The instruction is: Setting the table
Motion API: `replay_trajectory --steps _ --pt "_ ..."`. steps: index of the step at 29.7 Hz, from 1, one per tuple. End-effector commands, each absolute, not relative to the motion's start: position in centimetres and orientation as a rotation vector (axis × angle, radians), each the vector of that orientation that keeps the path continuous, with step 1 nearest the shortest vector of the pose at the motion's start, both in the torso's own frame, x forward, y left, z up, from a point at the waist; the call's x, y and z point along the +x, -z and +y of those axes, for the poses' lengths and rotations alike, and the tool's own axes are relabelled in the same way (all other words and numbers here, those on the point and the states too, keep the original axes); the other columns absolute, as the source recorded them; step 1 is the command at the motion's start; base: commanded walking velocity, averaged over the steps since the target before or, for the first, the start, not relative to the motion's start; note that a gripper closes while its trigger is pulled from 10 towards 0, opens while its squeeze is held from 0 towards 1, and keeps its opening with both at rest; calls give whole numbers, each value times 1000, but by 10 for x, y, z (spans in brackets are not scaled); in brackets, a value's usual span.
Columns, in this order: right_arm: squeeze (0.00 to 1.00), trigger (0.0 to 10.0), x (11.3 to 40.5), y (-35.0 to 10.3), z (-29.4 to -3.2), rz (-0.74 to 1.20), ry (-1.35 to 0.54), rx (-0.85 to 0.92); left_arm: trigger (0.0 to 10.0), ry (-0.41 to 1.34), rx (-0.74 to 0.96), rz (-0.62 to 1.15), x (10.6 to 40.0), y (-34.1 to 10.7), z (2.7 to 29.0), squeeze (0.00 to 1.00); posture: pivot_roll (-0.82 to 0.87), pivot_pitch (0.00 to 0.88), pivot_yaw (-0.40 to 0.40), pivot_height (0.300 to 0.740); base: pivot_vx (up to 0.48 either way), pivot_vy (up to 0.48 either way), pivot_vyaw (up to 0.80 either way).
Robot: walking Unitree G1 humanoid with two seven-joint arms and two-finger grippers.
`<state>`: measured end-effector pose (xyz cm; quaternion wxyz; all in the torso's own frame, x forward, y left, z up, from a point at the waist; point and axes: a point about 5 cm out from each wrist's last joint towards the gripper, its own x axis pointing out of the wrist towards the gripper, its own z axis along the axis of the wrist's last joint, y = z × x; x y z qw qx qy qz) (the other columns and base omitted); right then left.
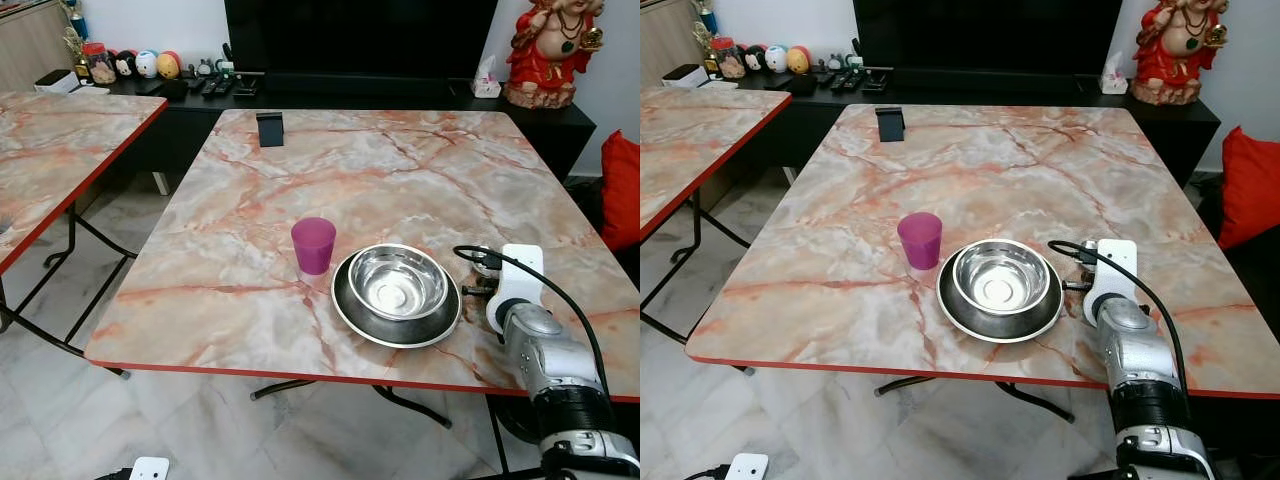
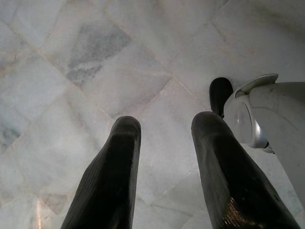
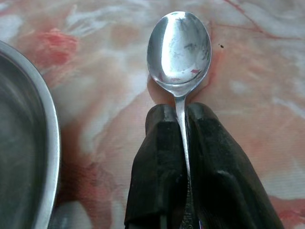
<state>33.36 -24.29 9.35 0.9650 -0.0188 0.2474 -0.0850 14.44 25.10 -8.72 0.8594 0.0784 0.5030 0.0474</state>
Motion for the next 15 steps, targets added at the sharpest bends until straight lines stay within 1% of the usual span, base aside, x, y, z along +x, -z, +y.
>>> replay_trajectory --steps 1,15 --pt "0 10000 339 -101 -243 479 161 -64 10000 -106 160 1059 144 87 251 0 -4 0 1 711 0 0 0" --pt "0 10000 339 -96 -236 457 131 -57 10000 -103 173 1059 144 87 252 0 1 0 13 711 0 0 0"
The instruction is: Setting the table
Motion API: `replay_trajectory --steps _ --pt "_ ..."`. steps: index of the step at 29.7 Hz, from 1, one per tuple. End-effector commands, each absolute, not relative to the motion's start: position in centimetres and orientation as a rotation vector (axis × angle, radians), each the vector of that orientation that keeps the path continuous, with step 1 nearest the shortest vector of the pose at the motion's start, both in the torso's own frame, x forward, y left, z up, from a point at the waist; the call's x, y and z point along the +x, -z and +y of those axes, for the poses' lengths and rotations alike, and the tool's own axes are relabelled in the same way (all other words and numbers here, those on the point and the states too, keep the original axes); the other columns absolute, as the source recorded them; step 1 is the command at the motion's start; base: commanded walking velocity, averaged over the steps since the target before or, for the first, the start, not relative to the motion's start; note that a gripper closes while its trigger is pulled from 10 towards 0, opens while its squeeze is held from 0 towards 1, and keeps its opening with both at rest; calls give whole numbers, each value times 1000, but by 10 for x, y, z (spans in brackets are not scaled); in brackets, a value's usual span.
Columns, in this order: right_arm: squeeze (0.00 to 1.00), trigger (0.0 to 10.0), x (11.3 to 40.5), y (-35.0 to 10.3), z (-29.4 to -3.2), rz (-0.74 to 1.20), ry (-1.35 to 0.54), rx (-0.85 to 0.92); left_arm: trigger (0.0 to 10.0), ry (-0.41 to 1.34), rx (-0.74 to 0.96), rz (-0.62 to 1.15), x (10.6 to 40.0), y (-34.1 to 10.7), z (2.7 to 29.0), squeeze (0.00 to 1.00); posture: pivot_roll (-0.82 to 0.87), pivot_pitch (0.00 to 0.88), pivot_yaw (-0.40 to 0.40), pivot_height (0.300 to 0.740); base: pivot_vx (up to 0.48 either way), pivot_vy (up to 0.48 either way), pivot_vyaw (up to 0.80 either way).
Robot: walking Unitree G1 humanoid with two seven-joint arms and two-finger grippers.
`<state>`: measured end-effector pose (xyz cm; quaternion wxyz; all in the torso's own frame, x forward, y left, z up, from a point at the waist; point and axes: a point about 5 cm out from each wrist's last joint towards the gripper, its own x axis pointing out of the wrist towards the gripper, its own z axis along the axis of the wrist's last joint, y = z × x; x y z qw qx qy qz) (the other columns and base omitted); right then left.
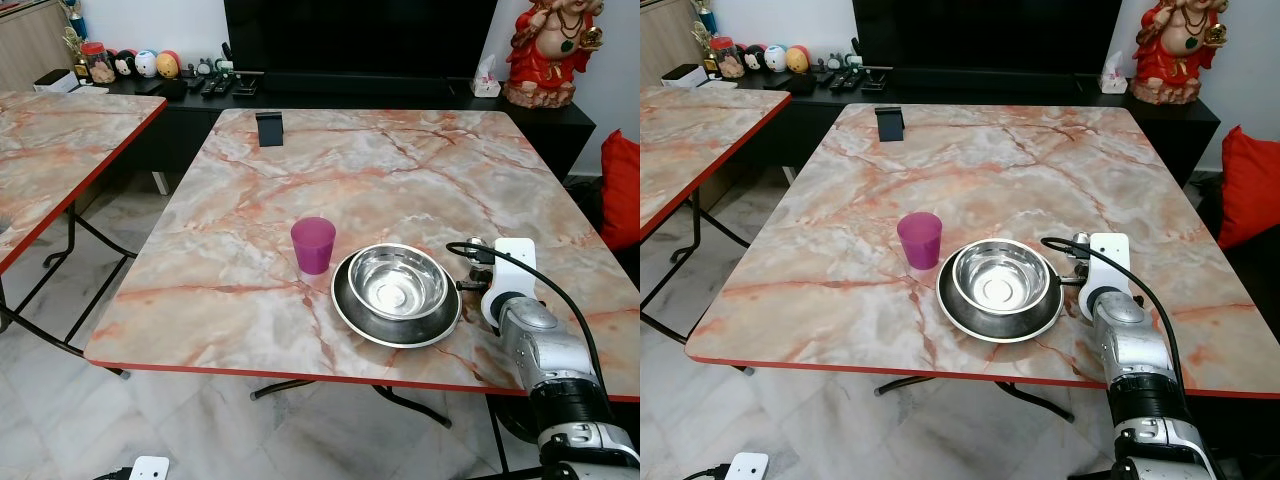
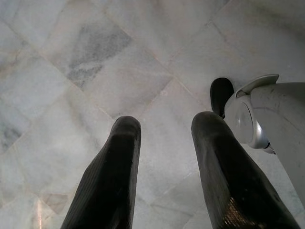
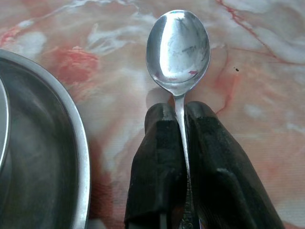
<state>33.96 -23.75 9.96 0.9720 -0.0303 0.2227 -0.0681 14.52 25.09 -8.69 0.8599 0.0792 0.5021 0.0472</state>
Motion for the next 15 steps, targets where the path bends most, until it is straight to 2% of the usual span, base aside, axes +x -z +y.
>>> replay_trajectory --steps 1,15 --pt "0 10000 338 -95 -236 460 133 -58 10000 -103 173 1058 144 87 253 0 0 0 14 711 0 0 0" --pt "0 10000 335 -82 -235 485 120 -46 10000 -103 176 1060 145 86 253 0 7 0 18 711 0 0 0"
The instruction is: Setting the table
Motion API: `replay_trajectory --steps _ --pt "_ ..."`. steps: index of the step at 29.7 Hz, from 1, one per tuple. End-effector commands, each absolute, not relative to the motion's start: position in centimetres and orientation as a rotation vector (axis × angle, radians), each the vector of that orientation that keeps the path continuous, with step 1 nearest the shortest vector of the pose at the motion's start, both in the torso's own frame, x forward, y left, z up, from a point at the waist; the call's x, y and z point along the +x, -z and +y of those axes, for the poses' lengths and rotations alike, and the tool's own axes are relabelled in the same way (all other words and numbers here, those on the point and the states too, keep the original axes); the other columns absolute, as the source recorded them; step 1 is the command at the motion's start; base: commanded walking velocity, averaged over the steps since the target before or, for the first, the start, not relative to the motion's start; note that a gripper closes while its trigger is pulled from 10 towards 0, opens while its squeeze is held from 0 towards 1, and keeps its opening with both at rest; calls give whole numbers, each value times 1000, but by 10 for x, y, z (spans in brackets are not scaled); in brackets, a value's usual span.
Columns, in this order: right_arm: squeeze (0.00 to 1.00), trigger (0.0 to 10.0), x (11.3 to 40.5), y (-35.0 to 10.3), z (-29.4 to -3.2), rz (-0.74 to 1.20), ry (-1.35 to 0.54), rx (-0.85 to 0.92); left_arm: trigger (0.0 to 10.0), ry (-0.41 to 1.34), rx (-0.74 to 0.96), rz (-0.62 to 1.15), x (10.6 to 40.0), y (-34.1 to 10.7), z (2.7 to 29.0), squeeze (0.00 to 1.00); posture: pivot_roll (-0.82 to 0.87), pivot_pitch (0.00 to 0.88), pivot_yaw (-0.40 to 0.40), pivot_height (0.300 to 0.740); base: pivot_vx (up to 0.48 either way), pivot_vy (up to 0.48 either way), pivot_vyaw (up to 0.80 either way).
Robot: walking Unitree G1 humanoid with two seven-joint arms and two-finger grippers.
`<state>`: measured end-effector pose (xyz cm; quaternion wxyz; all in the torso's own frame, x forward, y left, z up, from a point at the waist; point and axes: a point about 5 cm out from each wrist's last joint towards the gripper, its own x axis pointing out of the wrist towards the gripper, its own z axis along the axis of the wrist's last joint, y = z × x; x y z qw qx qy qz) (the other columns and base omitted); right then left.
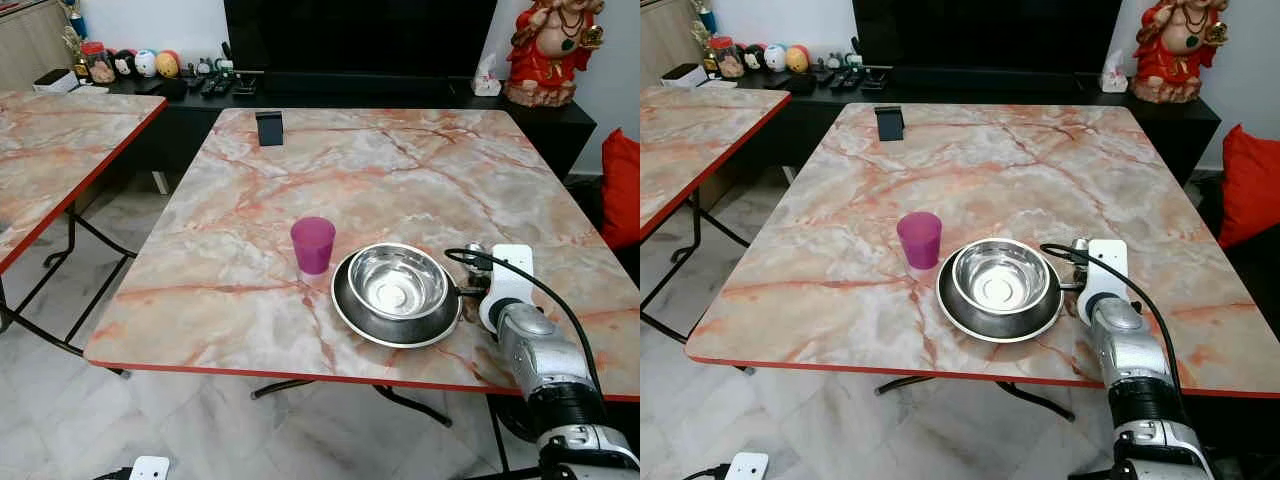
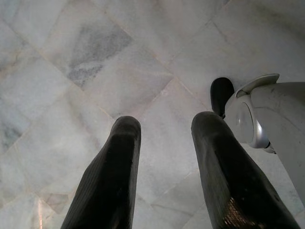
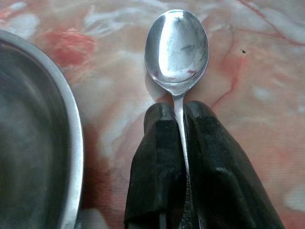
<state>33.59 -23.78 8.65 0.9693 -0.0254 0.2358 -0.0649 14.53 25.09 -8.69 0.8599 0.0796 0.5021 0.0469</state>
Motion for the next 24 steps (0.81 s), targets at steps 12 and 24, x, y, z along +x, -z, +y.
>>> replay_trajectory --steps 12,24 --pt "0 10000 333 -77 -237 496 133 -43 10000 -101 180 1058 145 86 254 0 8 0 24 711 0 0 0" --pt "12 10000 333 -77 -239 492 155 -45 10000 -96 188 1059 145 86 255 0 9 0 26 711 0 0 0"
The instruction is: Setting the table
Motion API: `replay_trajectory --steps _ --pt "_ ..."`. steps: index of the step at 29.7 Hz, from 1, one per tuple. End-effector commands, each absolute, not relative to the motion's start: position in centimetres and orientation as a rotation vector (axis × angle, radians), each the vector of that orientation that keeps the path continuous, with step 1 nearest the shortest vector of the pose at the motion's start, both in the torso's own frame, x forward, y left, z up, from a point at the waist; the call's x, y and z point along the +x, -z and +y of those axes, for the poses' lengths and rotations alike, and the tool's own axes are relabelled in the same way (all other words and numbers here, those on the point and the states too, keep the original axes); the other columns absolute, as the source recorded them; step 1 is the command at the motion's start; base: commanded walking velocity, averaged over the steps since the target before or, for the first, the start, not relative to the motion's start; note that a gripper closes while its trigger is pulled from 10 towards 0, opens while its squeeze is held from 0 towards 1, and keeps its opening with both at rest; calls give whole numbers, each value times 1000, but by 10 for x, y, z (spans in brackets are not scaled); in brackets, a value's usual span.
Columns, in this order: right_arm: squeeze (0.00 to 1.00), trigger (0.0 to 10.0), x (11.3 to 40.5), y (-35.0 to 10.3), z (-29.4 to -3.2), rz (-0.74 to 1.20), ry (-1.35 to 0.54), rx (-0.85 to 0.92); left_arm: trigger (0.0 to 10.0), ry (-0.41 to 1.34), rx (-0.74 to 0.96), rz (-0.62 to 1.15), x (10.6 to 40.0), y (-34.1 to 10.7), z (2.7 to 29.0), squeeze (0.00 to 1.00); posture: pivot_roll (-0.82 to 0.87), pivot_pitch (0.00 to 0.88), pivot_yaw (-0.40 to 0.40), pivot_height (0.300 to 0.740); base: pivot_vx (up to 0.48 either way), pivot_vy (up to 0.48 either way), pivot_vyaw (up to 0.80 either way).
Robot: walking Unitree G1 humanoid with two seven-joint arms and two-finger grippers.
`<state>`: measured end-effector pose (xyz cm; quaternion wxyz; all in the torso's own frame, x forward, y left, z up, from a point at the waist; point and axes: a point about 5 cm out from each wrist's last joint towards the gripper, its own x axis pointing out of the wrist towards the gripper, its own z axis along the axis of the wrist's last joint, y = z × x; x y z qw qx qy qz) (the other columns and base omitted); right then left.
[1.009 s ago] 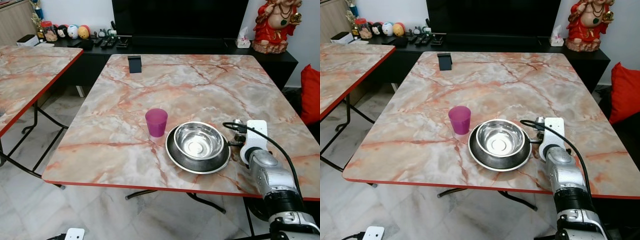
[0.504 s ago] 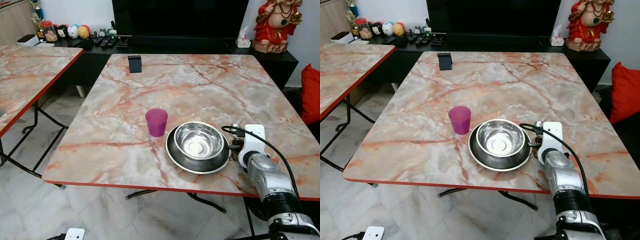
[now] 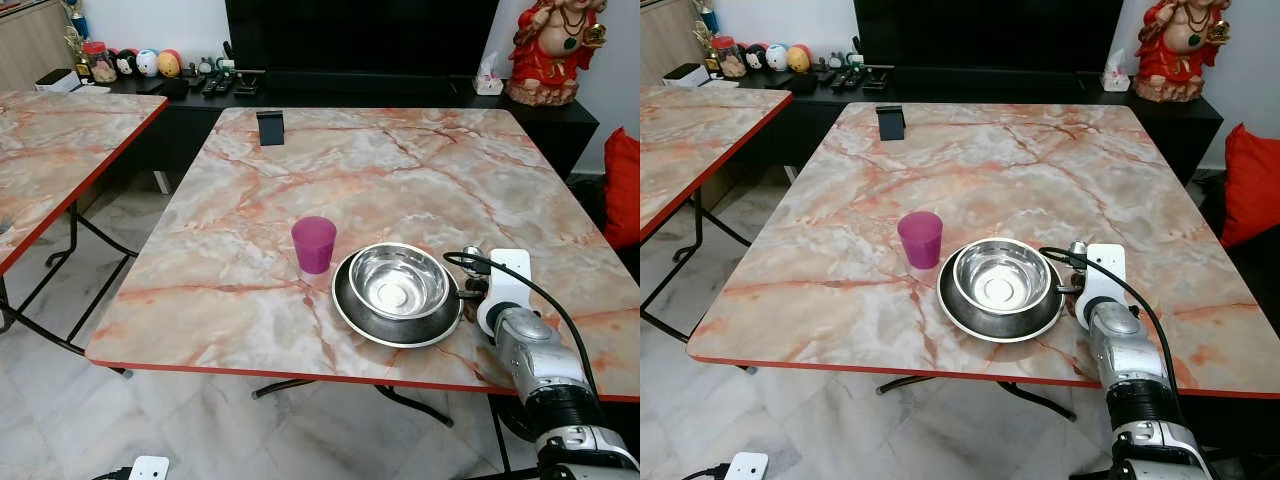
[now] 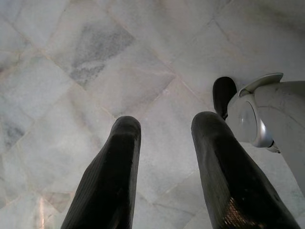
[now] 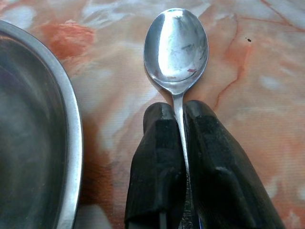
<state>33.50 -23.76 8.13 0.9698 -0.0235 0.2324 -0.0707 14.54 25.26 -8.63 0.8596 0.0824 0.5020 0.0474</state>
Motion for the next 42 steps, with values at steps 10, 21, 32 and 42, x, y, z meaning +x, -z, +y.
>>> replay_trajectory --steps 10,21,32,42 --pt "451 10000 334 -77 -239 488 160 -46 10000 -96 189 1059 145 86 255 0 9 0 30 711 0 0 0" --pt "514 10000 334 -77 -240 485 168 -49 10000 -96 190 1058 146 85 255 0 12 0 28 711 0 0 0" --pt "529 10000 334 -76 -239 488 166 -53 10000 -92 196 1059 146 85 255 0 13 0 27 711 0 0 0" --pt "341 10000 335 -77 -236 489 158 -54 10000 -90 196 1059 146 85 255 0 14 0 26 711 0 0 0"
